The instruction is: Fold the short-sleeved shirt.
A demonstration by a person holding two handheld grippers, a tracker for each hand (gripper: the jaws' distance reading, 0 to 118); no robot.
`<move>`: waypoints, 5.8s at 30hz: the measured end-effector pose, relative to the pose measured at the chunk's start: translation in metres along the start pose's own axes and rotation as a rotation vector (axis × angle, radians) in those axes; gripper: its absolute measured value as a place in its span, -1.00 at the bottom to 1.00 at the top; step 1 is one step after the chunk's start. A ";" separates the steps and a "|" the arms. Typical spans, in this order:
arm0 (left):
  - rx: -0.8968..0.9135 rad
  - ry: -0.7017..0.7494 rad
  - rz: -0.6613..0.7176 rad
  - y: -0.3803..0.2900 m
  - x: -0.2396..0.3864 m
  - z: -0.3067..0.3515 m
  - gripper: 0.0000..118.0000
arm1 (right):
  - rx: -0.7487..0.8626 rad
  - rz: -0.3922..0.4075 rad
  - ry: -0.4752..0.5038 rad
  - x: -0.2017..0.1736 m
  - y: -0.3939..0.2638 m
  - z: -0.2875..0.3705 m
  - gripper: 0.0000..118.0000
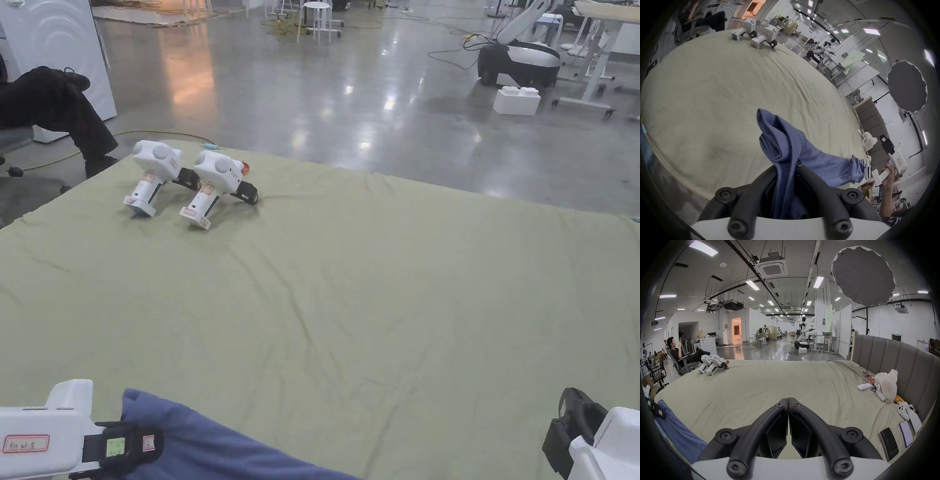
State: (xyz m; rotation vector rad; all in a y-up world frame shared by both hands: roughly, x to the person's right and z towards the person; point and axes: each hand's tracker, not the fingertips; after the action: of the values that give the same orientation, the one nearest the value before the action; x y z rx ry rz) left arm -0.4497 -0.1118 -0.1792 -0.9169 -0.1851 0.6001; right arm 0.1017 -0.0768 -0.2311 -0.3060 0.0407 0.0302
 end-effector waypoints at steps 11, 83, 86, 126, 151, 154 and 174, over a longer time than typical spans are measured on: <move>-0.055 -0.197 -0.062 -0.037 0.120 -0.039 -0.96 | -0.009 -0.025 0.010 0.004 -0.008 0.001 -1.00; -0.078 -0.112 -0.081 -0.053 0.077 -0.104 0.21 | -0.009 -0.033 -0.048 0.042 -0.019 0.017 -1.00; -0.097 -0.213 0.050 -0.054 0.042 -0.114 0.21 | -0.001 -0.037 -0.046 0.040 -0.014 0.015 -1.00; -0.070 0.148 -0.421 0.012 0.141 -0.011 -0.90 | -0.051 -0.107 -0.019 0.038 -0.015 0.010 -1.00; -0.241 0.013 -0.473 -0.090 0.269 -0.160 -0.89 | -0.096 -0.173 -0.039 0.052 -0.032 0.020 -1.00; -0.266 0.016 -0.492 -0.105 0.275 -0.175 -0.89 | -0.097 -0.174 -0.050 0.056 -0.034 0.021 -1.00; -0.173 -0.142 -0.344 -0.100 0.275 -0.147 -0.02 | -0.114 -0.171 -0.058 0.054 -0.038 0.021 -1.00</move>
State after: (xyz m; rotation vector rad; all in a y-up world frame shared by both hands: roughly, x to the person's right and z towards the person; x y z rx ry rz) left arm -0.1248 -0.1047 -0.2162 -0.9822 -0.5181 0.3322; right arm 0.1573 -0.1050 -0.2019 -0.4212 -0.0449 -0.1291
